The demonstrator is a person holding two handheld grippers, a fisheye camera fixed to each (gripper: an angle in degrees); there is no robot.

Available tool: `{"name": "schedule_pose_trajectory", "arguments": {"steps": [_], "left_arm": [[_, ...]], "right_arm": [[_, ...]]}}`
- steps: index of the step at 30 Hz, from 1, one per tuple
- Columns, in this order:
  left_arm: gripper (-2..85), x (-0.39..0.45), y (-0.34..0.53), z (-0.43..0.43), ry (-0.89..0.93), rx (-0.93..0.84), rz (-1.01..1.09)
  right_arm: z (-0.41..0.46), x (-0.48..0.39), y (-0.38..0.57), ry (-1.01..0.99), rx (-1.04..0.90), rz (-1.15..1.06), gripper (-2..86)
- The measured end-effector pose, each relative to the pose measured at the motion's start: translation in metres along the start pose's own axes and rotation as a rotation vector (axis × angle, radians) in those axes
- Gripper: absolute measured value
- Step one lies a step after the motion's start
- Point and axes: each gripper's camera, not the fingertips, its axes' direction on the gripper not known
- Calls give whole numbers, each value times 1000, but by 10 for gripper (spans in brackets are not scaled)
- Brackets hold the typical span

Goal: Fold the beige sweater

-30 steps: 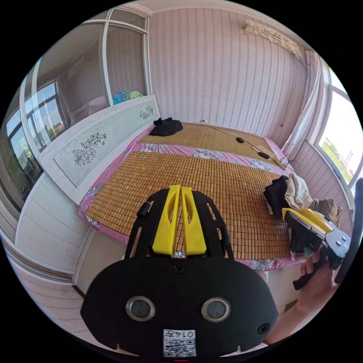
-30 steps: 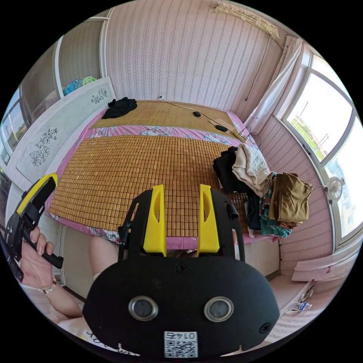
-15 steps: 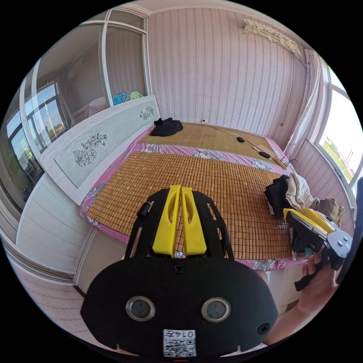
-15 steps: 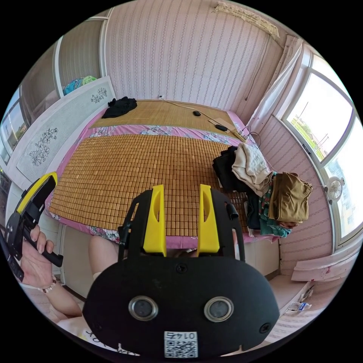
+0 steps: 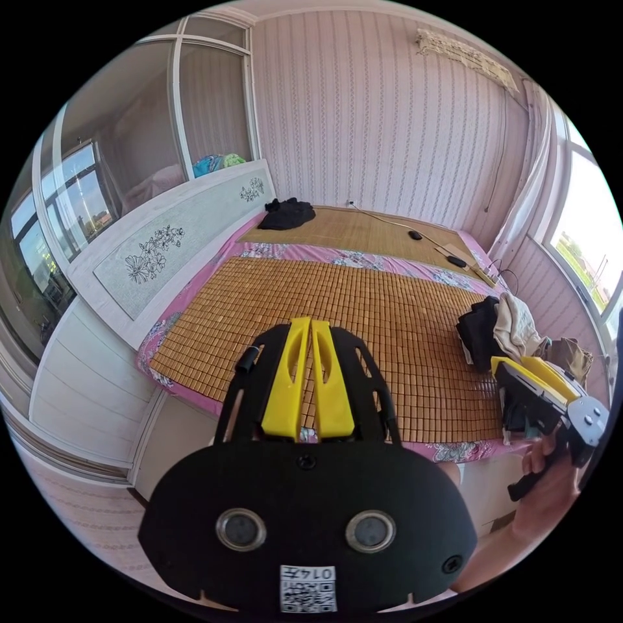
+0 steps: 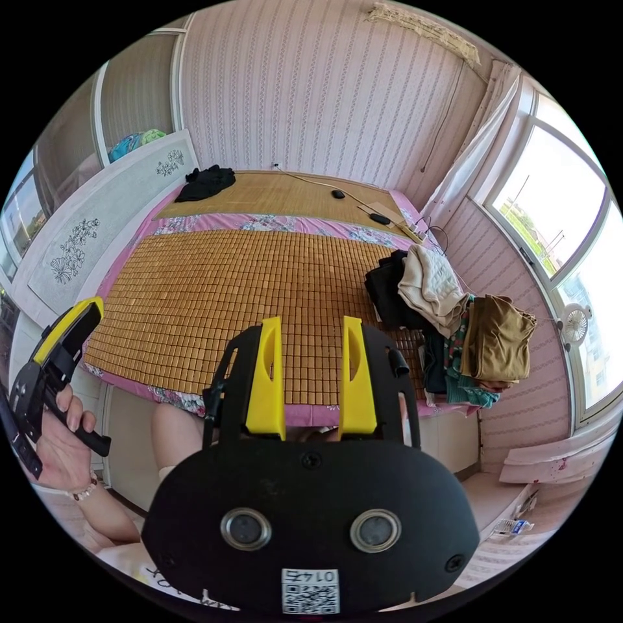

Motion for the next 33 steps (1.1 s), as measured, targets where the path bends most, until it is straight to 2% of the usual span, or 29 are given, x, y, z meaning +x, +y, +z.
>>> {"name": "schedule_pose_trajectory", "arguments": {"steps": [22,33], "left_arm": [[-9,7,18,12,17,-8,6],[-10,12,37,20,8,17,21]], "right_arm": [[-4,39,-14,-45,-1,29,128],[-8,48,-15,25,59,101,113]]}}
